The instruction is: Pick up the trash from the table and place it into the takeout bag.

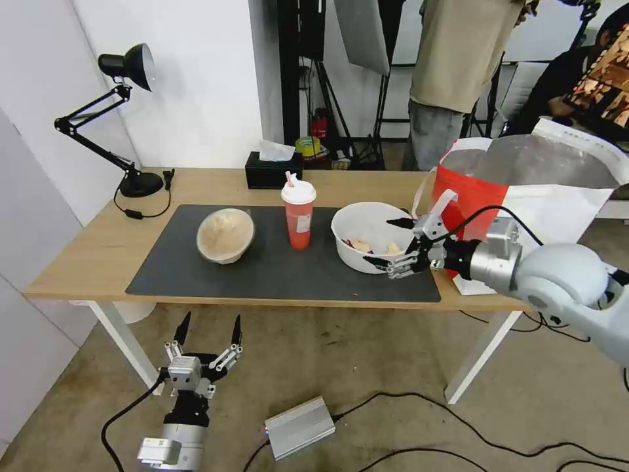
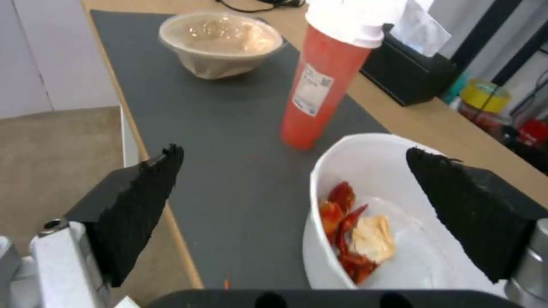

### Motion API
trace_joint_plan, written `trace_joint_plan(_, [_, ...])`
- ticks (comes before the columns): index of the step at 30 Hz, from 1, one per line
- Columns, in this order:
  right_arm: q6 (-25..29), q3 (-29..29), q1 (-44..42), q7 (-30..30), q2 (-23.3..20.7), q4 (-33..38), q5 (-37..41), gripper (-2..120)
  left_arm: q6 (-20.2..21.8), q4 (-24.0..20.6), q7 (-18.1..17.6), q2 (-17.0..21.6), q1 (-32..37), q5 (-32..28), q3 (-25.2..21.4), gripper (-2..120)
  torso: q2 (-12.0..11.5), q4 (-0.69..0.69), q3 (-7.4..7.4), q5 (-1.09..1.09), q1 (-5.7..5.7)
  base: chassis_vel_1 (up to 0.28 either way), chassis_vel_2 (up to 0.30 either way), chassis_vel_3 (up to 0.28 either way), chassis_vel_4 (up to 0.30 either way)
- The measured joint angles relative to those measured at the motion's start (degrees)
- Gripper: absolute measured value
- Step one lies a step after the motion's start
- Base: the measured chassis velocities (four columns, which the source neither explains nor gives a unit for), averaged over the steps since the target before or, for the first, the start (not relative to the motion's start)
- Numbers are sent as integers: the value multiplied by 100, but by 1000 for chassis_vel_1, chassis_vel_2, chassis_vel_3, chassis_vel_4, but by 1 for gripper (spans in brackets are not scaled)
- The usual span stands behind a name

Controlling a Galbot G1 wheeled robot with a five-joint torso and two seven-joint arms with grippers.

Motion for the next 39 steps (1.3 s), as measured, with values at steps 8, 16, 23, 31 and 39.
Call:
trace_joint_plan(8, [-121,-891,895,-16,367,-392,312,99,-27,111,48,2,-79,-78,-71,100,0,0,0,0,0,0,0,0,0])
trace_joint_plan(16, [-160,-1374,1365,-17,656,-707,404,96,-31,213,74,8,-161,-135,-121,100,0,0,0,0,0,0,0,0,0])
trace_joint_plan(23, [-188,-1577,1490,-9,747,-857,446,96,-76,301,116,17,-199,-174,-131,100,0,-1,0,0,0,0,0,0,0])
trace_joint_plan(31, [-203,-1617,1456,-7,764,-958,455,95,-87,379,130,23,-245,-177,-100,100,0,-1,0,1,0,0,0,0,0])
trace_joint_plan(39, [-218,-1610,1359,-2,799,-1031,453,95,-88,397,137,43,-265,-184,-111,100,0,-1,0,1,-1,0,0,0,0])
